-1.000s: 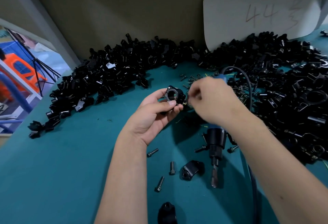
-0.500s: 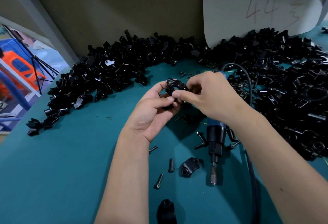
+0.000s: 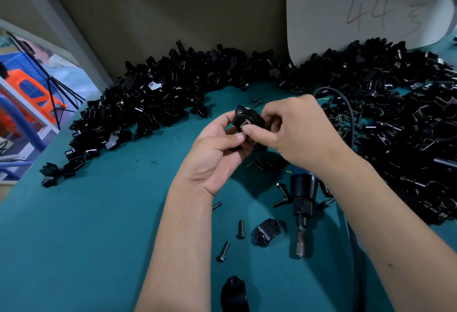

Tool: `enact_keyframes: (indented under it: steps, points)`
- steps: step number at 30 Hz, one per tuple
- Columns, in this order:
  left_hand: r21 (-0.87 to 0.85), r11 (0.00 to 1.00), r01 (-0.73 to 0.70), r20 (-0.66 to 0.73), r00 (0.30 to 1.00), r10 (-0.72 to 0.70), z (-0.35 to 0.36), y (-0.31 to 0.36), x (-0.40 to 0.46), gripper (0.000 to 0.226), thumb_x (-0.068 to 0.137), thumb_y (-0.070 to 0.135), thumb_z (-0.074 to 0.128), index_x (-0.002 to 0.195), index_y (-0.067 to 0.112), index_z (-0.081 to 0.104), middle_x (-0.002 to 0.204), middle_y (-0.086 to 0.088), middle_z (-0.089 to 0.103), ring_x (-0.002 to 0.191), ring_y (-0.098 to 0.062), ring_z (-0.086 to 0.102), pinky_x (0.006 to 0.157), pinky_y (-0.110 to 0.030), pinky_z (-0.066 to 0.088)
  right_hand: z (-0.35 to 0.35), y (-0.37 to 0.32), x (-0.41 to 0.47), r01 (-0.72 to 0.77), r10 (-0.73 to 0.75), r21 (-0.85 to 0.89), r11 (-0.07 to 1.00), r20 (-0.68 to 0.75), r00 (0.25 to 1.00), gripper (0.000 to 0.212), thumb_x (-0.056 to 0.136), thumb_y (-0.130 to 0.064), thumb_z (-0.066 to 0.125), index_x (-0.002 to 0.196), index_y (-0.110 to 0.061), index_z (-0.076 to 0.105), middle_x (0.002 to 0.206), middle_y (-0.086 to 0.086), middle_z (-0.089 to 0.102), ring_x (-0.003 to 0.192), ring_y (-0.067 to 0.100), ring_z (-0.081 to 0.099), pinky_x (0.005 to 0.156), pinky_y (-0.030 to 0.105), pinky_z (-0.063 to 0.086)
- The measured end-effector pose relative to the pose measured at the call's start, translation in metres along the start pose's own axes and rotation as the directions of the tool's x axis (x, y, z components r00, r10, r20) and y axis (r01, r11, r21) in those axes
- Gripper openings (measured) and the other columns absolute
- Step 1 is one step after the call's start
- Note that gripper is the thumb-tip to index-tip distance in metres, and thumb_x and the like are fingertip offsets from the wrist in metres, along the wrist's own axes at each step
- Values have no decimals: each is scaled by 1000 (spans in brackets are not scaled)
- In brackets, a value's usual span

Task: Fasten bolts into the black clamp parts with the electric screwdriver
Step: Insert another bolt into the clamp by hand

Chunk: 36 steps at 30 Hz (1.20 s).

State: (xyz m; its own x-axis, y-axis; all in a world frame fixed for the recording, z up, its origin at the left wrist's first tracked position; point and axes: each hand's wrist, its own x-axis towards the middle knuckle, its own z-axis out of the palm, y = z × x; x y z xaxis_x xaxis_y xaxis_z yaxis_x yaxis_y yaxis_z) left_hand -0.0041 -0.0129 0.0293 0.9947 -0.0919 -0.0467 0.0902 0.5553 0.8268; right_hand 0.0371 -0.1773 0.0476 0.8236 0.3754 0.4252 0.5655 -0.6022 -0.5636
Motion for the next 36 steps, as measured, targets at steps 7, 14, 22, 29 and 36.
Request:
enact_keyframes:
  steps: [7,14,22,29,36]
  points:
    - [-88,996,18,-20,1000,-20,-2,3,0,37,83,-9,47,115,-2,62,109,-18,61,81,-17,59,68,-24,50,-3,-3,1,-79,76,47,996,45,996,44,85,-55,77,66,-17,65,58,-5,61,55,9,52,53,26,42]
    - [-137,990,-36,-277,961,-4,-16,12,-2,19,77,7,72,93,5,62,97,-15,60,66,-16,52,53,-19,38,-7,-21,0,-16,26,-37,999,295,955,23,87,-47,76,81,-25,74,72,-9,68,68,4,62,65,24,50]
    - [-58,998,26,-381,923,-46,-24,16,1,28,100,34,61,102,10,47,79,-13,65,55,-15,42,41,-17,28,-17,-34,-6,15,251,-415,910,578,776,9,88,-17,79,85,-23,73,88,-7,71,86,15,68,81,35,61]
    - [63,989,135,-351,931,-104,-21,10,3,38,103,49,54,91,16,41,66,-5,54,47,-13,37,33,-17,25,-10,-49,-13,39,374,-562,827,601,706,17,87,-3,64,101,-13,69,102,4,70,96,27,69,86,43,62]
    - [175,951,256,-278,939,-202,-21,5,2,31,104,45,50,101,15,41,61,0,43,43,-10,32,30,-17,22,-11,-44,-10,45,271,-455,889,603,750,19,85,-5,61,91,-17,74,89,-1,73,88,20,70,78,36,62]
